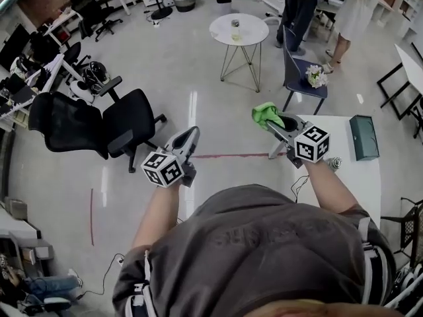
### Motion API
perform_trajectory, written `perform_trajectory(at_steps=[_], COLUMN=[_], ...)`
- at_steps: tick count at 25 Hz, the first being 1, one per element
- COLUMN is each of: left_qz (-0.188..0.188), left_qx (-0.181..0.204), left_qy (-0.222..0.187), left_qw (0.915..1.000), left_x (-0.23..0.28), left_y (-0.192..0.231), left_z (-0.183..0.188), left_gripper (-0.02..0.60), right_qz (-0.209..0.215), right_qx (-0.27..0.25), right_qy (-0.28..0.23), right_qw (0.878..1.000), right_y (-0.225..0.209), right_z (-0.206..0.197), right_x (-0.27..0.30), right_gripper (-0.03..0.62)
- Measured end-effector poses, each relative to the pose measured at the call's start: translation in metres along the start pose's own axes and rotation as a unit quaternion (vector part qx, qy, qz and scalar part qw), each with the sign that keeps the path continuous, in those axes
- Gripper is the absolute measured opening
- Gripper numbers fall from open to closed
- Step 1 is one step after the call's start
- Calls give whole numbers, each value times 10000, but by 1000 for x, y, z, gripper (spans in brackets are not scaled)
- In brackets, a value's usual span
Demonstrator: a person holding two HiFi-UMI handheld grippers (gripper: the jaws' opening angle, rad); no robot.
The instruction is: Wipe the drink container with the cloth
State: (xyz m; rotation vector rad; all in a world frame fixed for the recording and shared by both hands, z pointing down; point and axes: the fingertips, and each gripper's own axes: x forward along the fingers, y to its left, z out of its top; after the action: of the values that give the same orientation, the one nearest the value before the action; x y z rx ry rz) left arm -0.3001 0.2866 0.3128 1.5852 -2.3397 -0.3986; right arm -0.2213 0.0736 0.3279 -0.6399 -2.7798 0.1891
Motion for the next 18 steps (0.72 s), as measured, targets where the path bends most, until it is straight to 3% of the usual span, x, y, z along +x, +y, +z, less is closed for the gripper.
perform_trajectory(at_steps=[5, 14, 18], left_qz=[214, -59, -201], left_qx=[27, 194, 218], left_qy=[-155, -15, 26], left_qw=[9996, 9998, 9996], left_x=[28, 33, 40], left_y=[22, 62, 60], left_z=[16, 32, 35], left_gripper=[5, 5, 5], right_qz=[105, -293, -437], right_qx=[2, 34, 94], right_qy=[-11, -96, -149], right_qw=[9999, 9995, 9989], right_y=[-40, -44, -46], right_z=[13, 16, 19], right_x=[25, 55, 48], right_gripper=[89, 88, 87])
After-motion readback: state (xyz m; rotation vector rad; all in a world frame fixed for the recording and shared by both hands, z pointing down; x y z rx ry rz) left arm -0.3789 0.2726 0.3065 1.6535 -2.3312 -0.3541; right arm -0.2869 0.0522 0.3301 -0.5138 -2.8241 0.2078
